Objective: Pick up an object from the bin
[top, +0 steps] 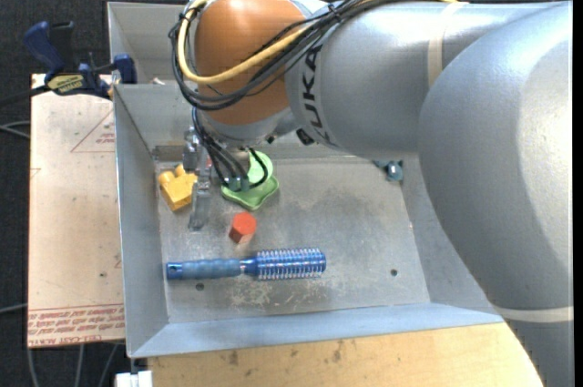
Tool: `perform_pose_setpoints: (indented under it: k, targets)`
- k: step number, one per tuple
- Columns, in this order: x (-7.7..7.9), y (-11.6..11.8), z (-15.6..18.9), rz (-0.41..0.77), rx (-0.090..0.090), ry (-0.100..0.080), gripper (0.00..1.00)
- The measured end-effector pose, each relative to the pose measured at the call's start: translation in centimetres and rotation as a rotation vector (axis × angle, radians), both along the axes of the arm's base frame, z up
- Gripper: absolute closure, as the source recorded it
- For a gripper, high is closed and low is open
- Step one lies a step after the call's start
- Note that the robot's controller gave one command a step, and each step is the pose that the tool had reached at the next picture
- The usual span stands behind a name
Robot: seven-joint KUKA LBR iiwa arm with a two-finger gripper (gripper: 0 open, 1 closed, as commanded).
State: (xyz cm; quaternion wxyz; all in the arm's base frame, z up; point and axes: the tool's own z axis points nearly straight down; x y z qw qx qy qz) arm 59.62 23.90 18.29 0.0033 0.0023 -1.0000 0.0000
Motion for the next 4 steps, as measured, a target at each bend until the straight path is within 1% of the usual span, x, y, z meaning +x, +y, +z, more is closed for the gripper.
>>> perform_pose_setpoints:
  k: [1, 2, 3, 4]
  targets:
    - [-10.2, 0.5, -11.7, 0.037, -0.001, 0.001, 0.0]
    - [-9.8, 0.4, -11.3, 0.032, 0.002, -0.006, 1.0]
    - [-7.4, -1.3, 4.7, 0.007, 0.005, -0.017, 1.0]
    - [-7.5, -1.3, 4.3, 0.008, 0.002, -0.009, 0.0]
